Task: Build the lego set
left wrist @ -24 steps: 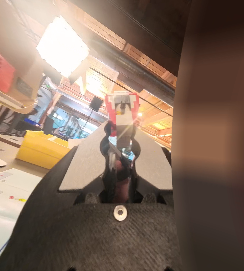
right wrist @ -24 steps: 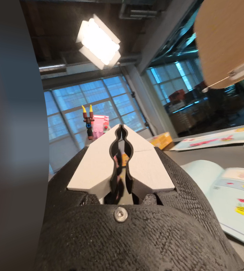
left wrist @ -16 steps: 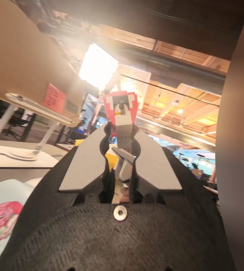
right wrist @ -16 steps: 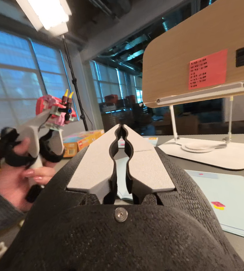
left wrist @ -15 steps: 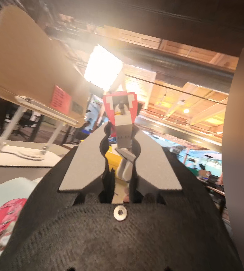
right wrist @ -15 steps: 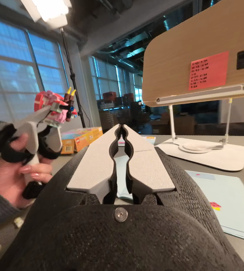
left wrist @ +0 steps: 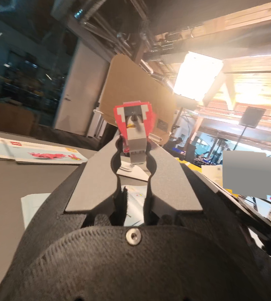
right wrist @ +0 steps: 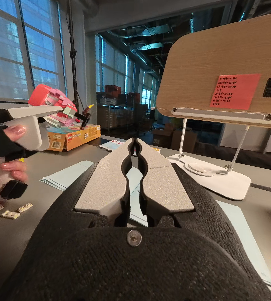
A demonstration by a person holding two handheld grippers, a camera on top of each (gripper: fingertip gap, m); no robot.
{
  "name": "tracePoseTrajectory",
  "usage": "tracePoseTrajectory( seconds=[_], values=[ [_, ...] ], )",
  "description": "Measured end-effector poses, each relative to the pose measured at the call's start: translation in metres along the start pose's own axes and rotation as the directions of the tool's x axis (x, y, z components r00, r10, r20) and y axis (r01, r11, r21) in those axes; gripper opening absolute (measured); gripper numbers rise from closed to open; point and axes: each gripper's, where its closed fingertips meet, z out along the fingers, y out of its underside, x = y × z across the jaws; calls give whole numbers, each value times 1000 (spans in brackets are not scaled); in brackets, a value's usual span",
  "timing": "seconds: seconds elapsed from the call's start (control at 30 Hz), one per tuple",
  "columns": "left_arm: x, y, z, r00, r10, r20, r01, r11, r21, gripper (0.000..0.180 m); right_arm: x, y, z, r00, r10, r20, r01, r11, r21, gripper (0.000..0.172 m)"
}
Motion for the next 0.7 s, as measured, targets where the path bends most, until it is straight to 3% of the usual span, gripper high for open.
tracePoseTrajectory(
  seconds=[0.47,0.6,0.7],
  values=[
    [-8,4,2,998,-61,20,61,998,-21,24,-6,3,2,999,23,46,-22,1000,-22,1],
    [-10,3,1,997,-73,16,74,997,-25,24,-42,17,-1,940,76,334,-26,988,-152,29],
    [-11,1,1,997,-80,13,80,996,-24,24,-80,35,-29,765,196,613,29,941,-337,36]
  ],
)
